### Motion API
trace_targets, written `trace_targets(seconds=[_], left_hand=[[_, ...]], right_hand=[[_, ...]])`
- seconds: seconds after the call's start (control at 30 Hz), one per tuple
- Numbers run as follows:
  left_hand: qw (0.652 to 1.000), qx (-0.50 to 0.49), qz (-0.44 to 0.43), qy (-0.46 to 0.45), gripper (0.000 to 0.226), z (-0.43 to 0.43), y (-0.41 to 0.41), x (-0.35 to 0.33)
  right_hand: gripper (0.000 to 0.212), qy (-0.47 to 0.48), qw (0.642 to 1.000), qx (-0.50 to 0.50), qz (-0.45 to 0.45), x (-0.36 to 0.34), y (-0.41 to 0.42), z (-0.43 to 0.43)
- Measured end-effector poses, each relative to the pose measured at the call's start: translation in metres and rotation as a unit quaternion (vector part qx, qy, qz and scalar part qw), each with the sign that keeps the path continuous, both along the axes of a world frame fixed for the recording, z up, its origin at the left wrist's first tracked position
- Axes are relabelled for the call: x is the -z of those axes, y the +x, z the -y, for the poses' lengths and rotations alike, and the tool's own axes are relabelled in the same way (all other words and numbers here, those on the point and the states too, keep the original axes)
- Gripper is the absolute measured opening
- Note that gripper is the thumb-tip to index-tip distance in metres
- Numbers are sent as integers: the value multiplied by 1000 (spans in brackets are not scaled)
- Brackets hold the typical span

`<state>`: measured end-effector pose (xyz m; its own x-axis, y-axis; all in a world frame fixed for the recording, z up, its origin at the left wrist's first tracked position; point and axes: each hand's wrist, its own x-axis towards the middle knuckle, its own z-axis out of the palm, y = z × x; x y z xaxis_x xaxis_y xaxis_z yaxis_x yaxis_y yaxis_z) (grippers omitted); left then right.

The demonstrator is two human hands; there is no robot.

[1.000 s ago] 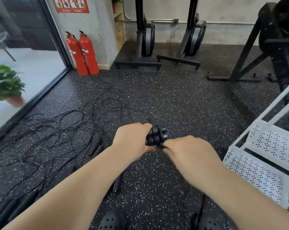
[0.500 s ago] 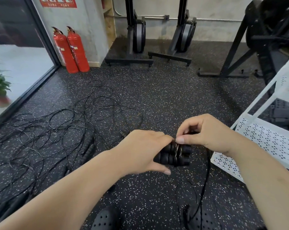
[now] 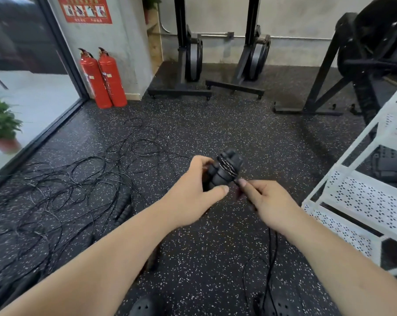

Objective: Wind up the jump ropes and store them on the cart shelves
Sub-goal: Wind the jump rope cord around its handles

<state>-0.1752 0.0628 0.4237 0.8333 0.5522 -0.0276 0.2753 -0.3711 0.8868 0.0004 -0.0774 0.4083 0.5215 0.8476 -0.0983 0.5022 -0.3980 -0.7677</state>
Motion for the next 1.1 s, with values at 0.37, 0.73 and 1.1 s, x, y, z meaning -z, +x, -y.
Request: trace_targets(seconds=[0.37, 0.73, 1.1], left_hand=[[969, -153, -135, 139, 49, -43, 0, 23], [922, 38, -171, 346, 59, -16, 10, 17], [888, 165, -52, 426, 65, 19, 9, 7]], right_hand=[[27, -61, 948, -79, 302, -23, -37, 12], [26, 117, 935, -43, 333, -43, 9, 15], [20, 87, 985, 4, 146, -37, 36, 20]])
